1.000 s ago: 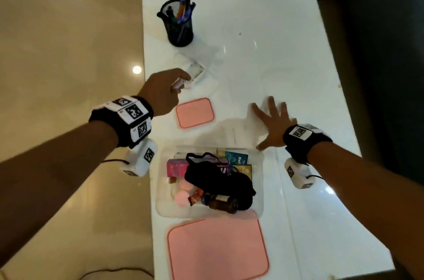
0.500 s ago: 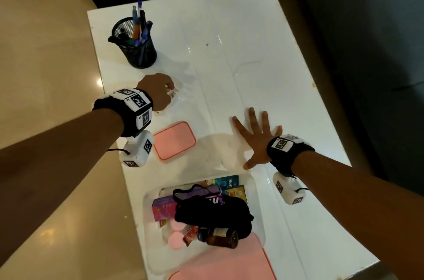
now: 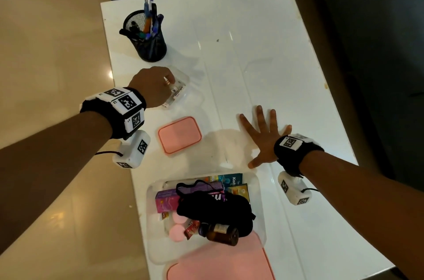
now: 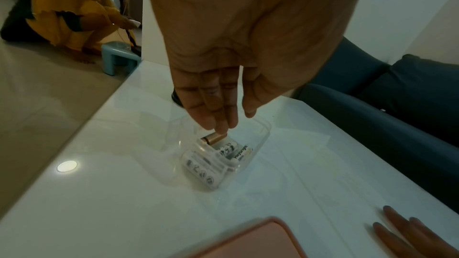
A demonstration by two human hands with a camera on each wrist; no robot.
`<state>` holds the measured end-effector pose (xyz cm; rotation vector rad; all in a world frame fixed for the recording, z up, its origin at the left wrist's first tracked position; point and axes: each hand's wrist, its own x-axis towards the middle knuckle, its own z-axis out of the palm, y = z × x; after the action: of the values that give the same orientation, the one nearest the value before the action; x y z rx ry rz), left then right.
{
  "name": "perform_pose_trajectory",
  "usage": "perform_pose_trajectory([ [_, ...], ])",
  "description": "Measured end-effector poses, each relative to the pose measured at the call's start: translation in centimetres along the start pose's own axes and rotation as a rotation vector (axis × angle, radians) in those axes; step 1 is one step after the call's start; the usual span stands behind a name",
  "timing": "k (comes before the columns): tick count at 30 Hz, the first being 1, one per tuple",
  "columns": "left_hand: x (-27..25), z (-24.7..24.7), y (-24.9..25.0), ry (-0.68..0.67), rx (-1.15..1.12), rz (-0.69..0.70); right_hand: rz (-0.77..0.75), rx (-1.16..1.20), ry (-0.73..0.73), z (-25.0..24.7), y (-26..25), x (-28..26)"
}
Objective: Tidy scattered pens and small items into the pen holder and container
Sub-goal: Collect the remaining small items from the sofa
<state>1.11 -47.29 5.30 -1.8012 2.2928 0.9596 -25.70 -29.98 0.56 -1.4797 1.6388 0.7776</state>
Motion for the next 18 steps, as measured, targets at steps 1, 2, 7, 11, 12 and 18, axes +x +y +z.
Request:
perform_pose_trajectory([
  [1, -0.4, 0.0, 0.2, 0.013, -0.018, 0.009, -0.006, 0.009, 0.008, 0.0, 0.1, 0.1],
  [2, -1.0, 0.1, 0.3, 0.025, -0.036, 0.014, -0.015, 0.015, 0.013, 0.1, 0.2, 0.1],
  [7, -5.3, 2.0, 3.3, 0.078, -0.153, 0.052, -0.054, 0.019, 0.033, 0.4, 1.0, 0.3],
  [11, -9.6, 5.8, 9.2, 0.071, -0.199, 0.063, -0.132, 0.032, 0.099, 1.0, 2.4, 1.2],
  [12, -10.5, 7.0, 10.9, 0.080, -0.210, 0.063, -0.151, 0.036, 0.100, 1.0, 2.7, 1.5],
  [18, -14.3, 16.3, 23.8, 0.291, -0.406, -0.017, -0.399, -0.011, 0.101, 1.5, 8.1, 0.7],
])
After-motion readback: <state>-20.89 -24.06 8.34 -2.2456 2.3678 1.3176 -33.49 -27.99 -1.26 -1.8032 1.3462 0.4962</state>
